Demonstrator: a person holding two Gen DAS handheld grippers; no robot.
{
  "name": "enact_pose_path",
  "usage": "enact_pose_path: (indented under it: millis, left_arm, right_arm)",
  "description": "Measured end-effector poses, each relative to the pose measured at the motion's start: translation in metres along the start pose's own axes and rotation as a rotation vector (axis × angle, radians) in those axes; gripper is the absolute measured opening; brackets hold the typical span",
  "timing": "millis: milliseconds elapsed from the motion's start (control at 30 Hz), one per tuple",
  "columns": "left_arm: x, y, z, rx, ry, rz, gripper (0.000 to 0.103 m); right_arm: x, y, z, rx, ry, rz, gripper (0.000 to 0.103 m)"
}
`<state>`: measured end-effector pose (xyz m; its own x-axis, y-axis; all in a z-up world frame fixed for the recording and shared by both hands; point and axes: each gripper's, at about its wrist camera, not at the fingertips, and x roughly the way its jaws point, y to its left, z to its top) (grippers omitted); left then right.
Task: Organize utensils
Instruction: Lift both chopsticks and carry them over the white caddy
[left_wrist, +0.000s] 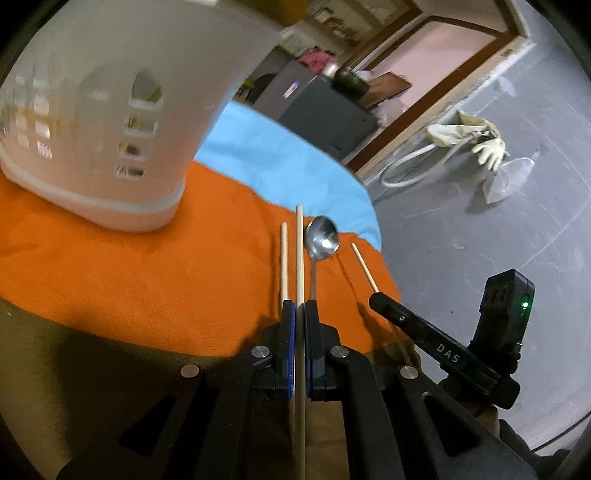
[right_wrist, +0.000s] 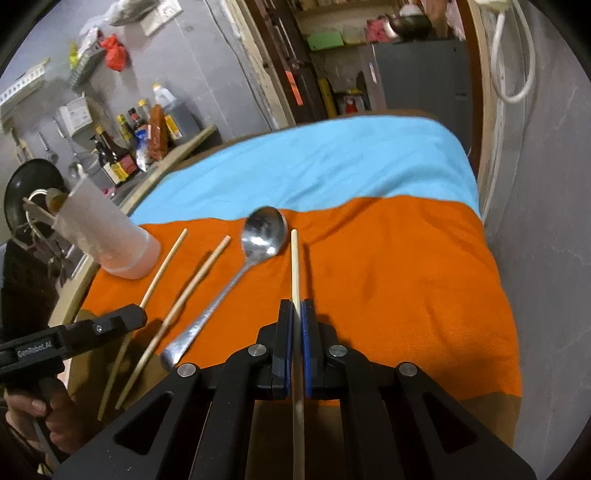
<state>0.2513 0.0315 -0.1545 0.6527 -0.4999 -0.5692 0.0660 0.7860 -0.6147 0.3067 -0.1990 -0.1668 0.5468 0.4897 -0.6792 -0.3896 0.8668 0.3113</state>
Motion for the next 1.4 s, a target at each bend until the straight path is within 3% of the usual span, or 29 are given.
enact_pose_path:
  millis: [133, 233, 500, 900, 1167, 1400]
  left_arm:
    - [-0.017, -0.014, -0.003, 0.058, -0.067, -0.034, 0.002]
    - [-0.032, -0.024, 0.001, 0.080, -0.130, -0.058, 0.002]
    - [-0.087, -0.033, 0.039, 0.139, -0.295, -0.081, 0.002]
    - [-0.163, -0.009, 0.103, 0.213, -0.517, -0.004, 0.002]
    - [-0.191, 0.062, 0.131, 0.068, -0.754, -0.064, 0.002]
    - [-0.186, 0.107, 0.135, 0.025, -0.843, -0.079, 0.002]
  right_arm:
    - [-0.022, 0.010, 0.001, 0.016, -0.110, 0.060, 0.003]
    - [-0.045, 0.024, 0.006, 0.023, -0.240, 0.136, 0.003]
    - [-0.066, 0.079, 0.050, 0.023, -0.466, 0.288, 0.003]
    - [-0.061, 0.174, 0.105, -0.053, -0.643, 0.357, 0.003]
    - [-0.026, 0.184, 0.121, 0.083, -0.730, 0.496, 0.003]
    - [0.006, 0.171, 0.115, 0.127, -0.778, 0.560, 0.003]
